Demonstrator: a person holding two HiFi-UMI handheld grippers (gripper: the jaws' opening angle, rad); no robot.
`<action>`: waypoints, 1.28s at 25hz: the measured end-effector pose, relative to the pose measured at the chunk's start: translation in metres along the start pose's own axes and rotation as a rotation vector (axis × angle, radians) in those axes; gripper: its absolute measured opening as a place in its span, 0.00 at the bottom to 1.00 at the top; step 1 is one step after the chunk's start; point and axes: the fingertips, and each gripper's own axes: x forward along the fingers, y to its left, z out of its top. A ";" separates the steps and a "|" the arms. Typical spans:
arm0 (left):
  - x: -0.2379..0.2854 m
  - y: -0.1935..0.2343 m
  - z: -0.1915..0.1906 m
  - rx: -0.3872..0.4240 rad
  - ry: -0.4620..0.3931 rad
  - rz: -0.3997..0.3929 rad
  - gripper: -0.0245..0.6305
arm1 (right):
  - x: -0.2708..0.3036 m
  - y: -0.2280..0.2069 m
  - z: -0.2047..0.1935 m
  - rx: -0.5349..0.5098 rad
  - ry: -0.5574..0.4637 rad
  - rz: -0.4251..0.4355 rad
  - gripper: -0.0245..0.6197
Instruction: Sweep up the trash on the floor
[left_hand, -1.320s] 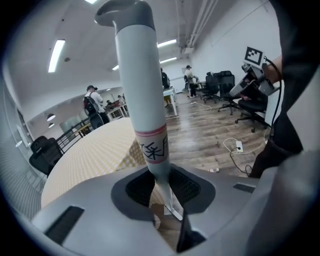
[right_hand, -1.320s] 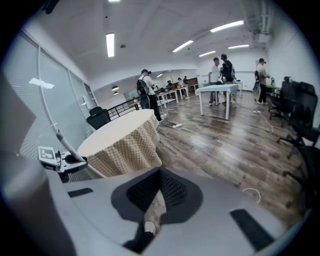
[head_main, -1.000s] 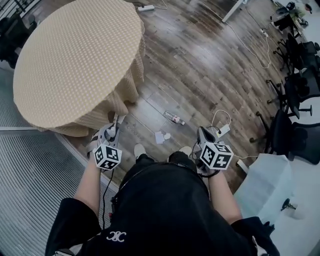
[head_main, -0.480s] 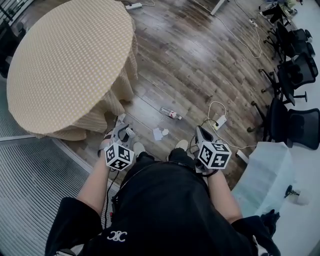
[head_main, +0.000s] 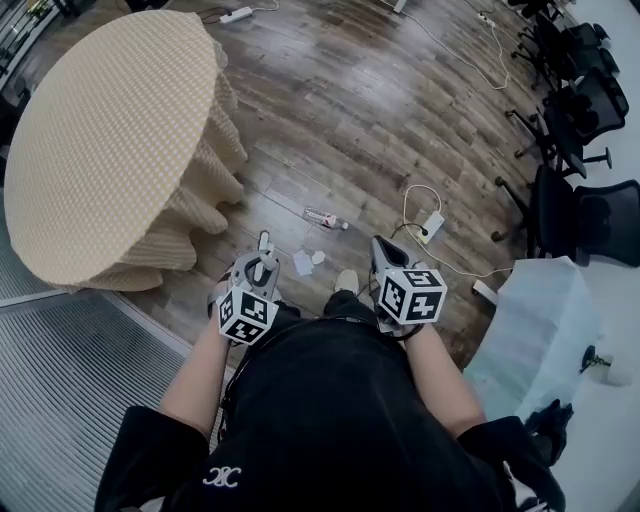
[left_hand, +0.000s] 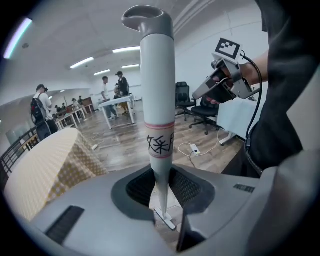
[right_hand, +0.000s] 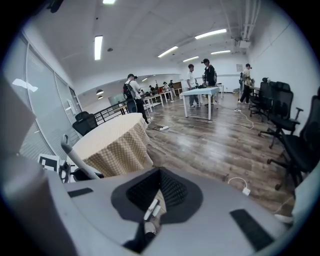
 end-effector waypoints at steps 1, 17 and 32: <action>0.005 -0.009 0.008 0.010 0.000 -0.018 0.17 | -0.004 -0.007 0.000 0.003 -0.004 -0.003 0.06; 0.055 -0.031 0.133 0.183 -0.078 -0.116 0.17 | -0.045 -0.138 -0.029 0.241 -0.064 -0.136 0.06; 0.134 -0.019 0.277 0.361 -0.217 -0.070 0.17 | -0.069 -0.208 -0.047 0.381 -0.101 -0.221 0.06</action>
